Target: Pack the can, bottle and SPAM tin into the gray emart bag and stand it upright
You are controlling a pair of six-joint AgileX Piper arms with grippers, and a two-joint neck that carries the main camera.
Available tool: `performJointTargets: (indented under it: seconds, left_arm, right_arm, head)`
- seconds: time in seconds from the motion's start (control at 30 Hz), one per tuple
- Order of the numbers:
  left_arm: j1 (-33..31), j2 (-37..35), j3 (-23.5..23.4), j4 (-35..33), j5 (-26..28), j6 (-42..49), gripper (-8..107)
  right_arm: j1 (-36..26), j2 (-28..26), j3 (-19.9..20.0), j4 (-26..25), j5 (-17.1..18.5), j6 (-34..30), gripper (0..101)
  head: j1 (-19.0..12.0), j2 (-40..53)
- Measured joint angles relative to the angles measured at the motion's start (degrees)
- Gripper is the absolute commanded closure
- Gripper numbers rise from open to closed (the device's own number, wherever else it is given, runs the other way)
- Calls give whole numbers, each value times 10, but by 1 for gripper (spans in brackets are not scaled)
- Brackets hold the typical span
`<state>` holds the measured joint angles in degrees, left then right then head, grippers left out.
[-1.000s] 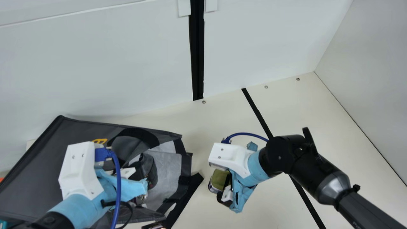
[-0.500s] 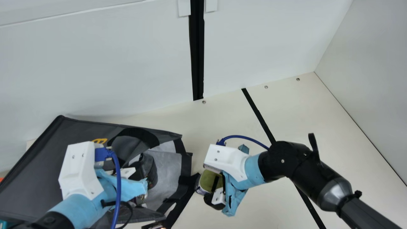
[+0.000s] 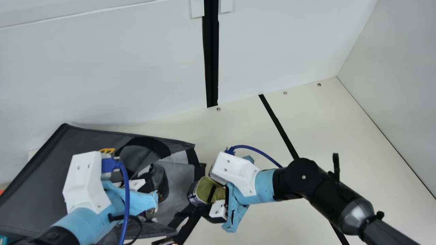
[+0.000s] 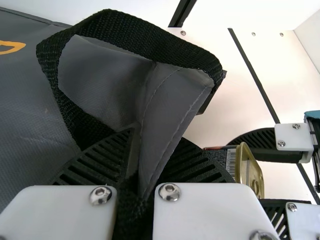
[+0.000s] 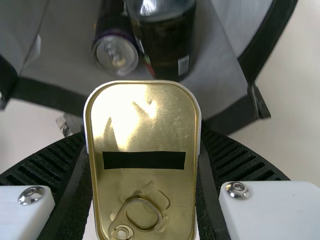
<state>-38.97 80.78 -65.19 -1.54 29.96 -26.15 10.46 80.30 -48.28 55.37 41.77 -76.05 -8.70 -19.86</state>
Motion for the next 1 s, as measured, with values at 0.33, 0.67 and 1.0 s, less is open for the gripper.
performJointTargets:
  seconds: [0.33, 0.67, 1.0]
  left_arm:
    - [0, 0, 0, 0, 0, 0, 107]
    - [0, 0, 0, 0, 0, 0, 107]
    - [0, 0, 0, 0, 0, 0, 107]
  right_arm:
    - [29, 28, 5, 90, -35, -74, 101]
    - [53, 80, -22, 145, -52, -117, 101]
    - [73, 138, -62, 173, -61, -138, 101]
  head:
    - [0, 0]
    - [0, -1]
    - [0, -1]
